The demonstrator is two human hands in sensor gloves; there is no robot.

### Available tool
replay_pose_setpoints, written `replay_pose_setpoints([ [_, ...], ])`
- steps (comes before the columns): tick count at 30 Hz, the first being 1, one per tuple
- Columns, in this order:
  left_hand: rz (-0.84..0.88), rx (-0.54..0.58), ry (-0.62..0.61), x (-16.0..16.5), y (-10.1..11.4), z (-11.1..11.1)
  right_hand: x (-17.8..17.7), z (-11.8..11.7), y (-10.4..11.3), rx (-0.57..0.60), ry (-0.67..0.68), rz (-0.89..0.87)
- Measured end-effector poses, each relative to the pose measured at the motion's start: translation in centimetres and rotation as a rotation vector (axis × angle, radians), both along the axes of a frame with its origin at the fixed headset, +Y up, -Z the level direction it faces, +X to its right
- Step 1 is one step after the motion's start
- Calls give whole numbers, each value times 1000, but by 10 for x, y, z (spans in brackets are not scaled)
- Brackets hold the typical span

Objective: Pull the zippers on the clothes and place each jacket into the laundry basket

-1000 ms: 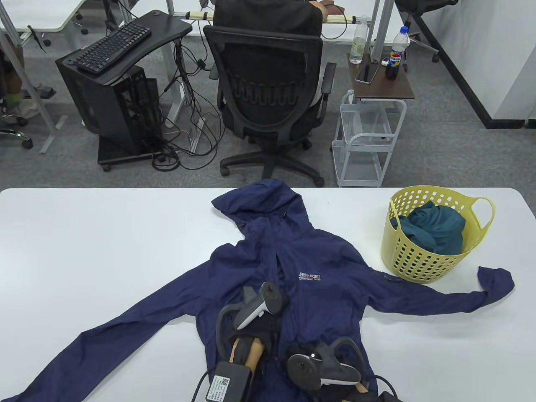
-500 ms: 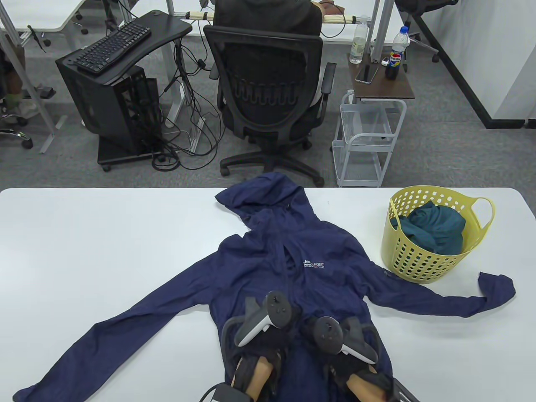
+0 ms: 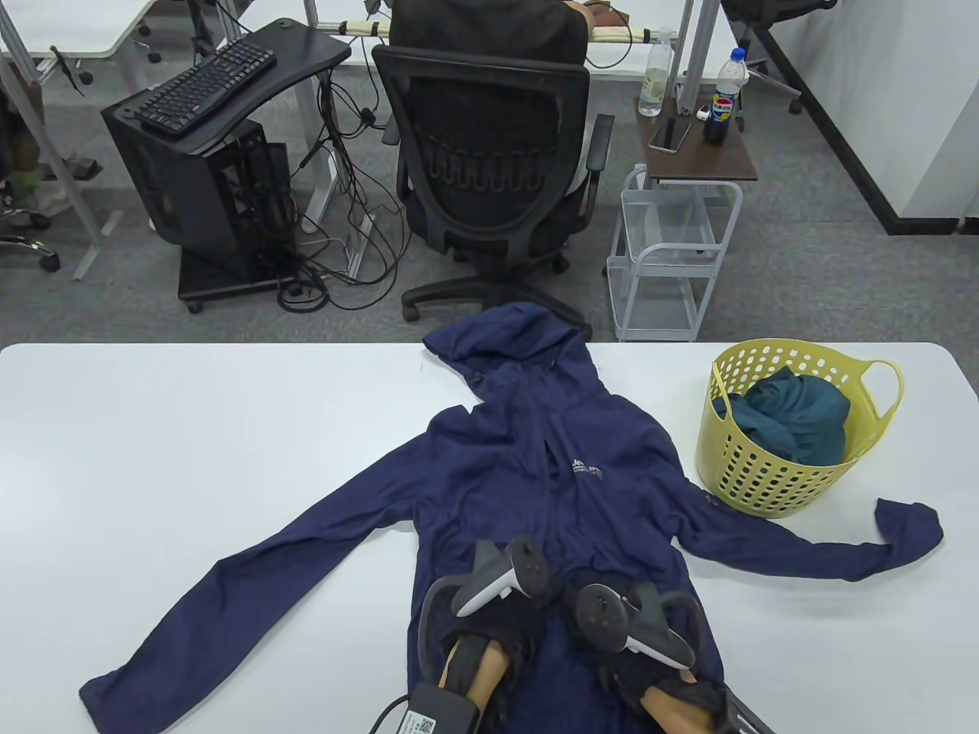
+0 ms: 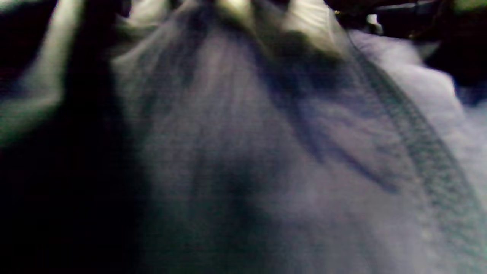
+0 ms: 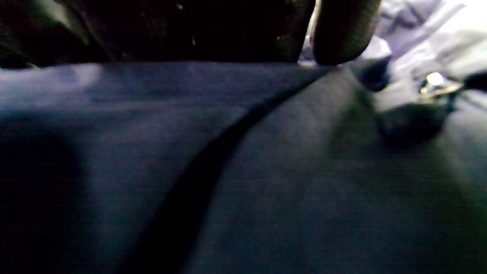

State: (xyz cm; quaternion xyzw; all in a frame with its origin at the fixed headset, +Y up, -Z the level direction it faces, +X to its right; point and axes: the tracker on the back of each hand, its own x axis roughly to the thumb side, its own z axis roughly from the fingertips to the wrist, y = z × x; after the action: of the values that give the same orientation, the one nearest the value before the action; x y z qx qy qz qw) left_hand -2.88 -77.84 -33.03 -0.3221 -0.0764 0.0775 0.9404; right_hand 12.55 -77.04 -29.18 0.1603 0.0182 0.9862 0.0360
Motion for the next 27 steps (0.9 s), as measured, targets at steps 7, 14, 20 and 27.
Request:
replay_pose_setpoints([
  [7,-40,2,19,-6,1,-2,-9,8,1,31,54,20],
  [14,-134,41,69,-15,-3,-8,-24,22,6,61,138,19],
  [20,-147,90,136,-28,-6,-15,-37,34,7,68,203,60],
  [27,-196,165,225,-41,-9,-22,-47,48,12,50,281,60],
])
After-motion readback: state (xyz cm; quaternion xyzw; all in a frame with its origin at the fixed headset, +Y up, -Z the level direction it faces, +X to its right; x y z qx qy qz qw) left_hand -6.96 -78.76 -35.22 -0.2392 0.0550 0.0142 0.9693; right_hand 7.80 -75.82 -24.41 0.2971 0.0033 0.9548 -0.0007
